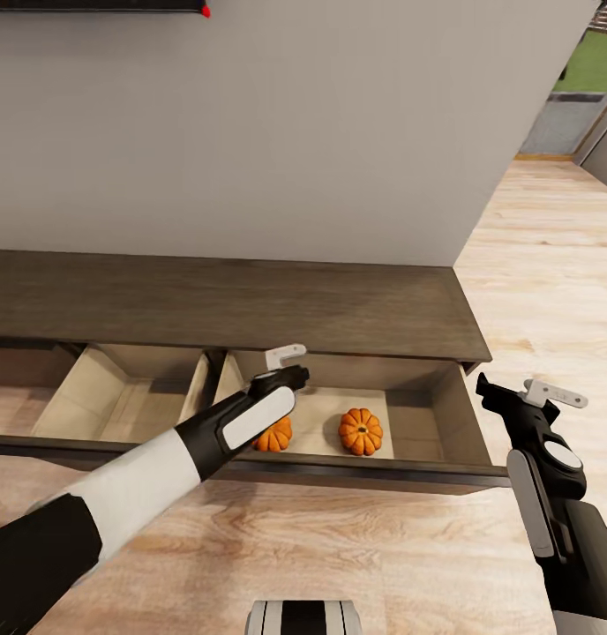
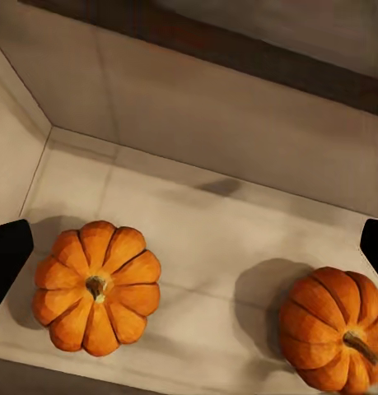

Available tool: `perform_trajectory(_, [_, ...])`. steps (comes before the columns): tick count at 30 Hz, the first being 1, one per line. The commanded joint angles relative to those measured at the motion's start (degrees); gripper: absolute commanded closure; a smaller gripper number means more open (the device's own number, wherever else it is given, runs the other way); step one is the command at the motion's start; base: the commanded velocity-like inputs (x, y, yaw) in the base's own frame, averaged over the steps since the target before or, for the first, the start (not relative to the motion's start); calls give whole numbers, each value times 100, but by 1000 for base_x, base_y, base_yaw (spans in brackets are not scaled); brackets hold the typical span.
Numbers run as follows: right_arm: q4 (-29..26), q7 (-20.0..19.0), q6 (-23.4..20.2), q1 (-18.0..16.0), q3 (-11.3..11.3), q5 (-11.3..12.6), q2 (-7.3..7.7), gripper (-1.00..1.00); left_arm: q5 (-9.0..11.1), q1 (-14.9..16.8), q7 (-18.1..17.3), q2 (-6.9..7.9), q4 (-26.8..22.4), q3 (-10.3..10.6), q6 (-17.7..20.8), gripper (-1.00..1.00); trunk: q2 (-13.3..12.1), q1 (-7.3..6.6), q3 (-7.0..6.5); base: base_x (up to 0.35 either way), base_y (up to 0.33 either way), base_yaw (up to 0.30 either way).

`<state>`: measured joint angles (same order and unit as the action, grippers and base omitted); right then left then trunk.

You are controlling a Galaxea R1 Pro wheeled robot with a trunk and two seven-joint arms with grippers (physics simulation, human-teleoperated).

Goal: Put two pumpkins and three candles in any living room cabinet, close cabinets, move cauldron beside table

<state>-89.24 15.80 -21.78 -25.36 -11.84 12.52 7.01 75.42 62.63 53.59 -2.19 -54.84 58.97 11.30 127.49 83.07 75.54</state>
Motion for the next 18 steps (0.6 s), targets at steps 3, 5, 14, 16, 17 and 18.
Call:
perform_trajectory(3, [-7,40,-20,-3,6,57,1,-100,18,-106,319,204,-701,98,30,-100,2,-1,4,0,0,0])
perform_trajectory(5, [-9,43,-20,-1,7,57,-2,-100,71,-160,510,391,-1203,280,29,-100,2,-1,4,0,0,0])
perform_trajectory(14, [-46,45,-42,11,16,62,-13,-100,697,-198,1675,860,-2094,1458,-515,-100,2,-1,4,-211,0,0])
perform_trajectory(16, [-56,48,-53,16,20,64,-14,-100,708,-198,1714,963,-2142,1742,-687,-100,2,-1,4,-330,0,0])
perform_trajectory(17, [-62,47,-66,19,29,68,-18,-100,718,-199,1739,1094,-2271,1977,-778,-100,2,-1,4,-335,0,0])
perform_trajectory(18, [-63,46,-69,22,33,71,-19,-100,720,-199,1745,1141,-2316,2047,-799,-100,2,-1,4,-336,0,0])
